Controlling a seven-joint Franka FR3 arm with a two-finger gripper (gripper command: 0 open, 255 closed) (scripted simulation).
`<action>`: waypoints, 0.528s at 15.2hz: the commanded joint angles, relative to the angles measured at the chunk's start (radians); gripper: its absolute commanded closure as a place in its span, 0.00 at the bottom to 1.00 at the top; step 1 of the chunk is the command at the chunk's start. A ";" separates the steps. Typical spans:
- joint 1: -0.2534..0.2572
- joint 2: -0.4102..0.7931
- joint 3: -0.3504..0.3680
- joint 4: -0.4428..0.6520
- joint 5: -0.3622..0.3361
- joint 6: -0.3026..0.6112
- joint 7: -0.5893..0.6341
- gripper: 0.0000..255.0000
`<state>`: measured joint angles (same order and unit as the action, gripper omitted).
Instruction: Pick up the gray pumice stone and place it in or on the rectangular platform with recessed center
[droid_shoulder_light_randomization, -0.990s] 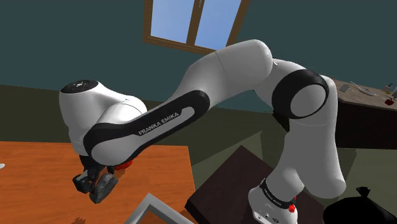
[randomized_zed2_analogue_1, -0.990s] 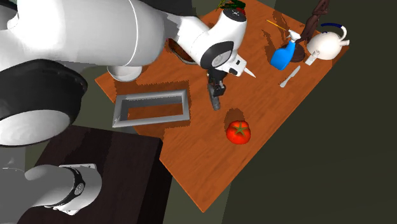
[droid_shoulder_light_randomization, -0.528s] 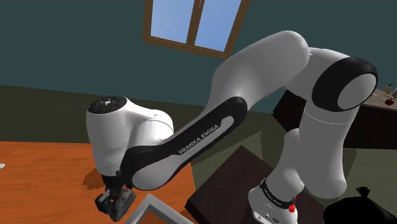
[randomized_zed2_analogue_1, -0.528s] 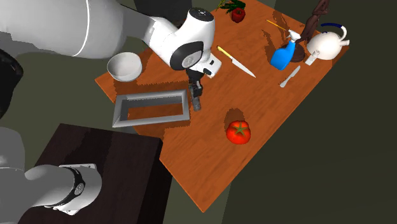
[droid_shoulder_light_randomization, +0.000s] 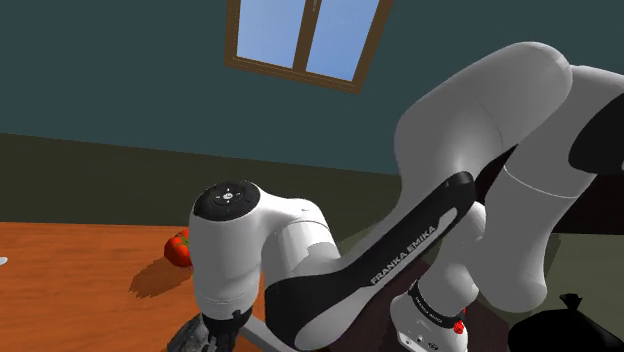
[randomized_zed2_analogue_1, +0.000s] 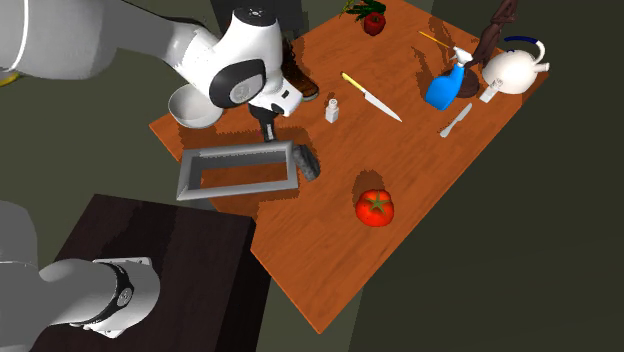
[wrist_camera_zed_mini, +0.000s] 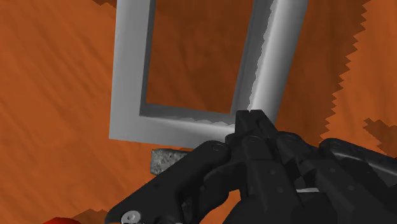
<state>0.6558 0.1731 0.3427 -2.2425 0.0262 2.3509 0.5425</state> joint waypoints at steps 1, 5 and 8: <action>0.000 0.000 0.000 0.000 0.000 0.000 0.000 1.00; 0.022 0.134 0.003 0.141 -0.317 -0.103 -0.402 0.00; 0.064 0.237 0.008 0.216 -0.631 -0.102 -0.790 0.00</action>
<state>0.7059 0.3758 0.3493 -2.0494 -0.4800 2.2463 -0.0883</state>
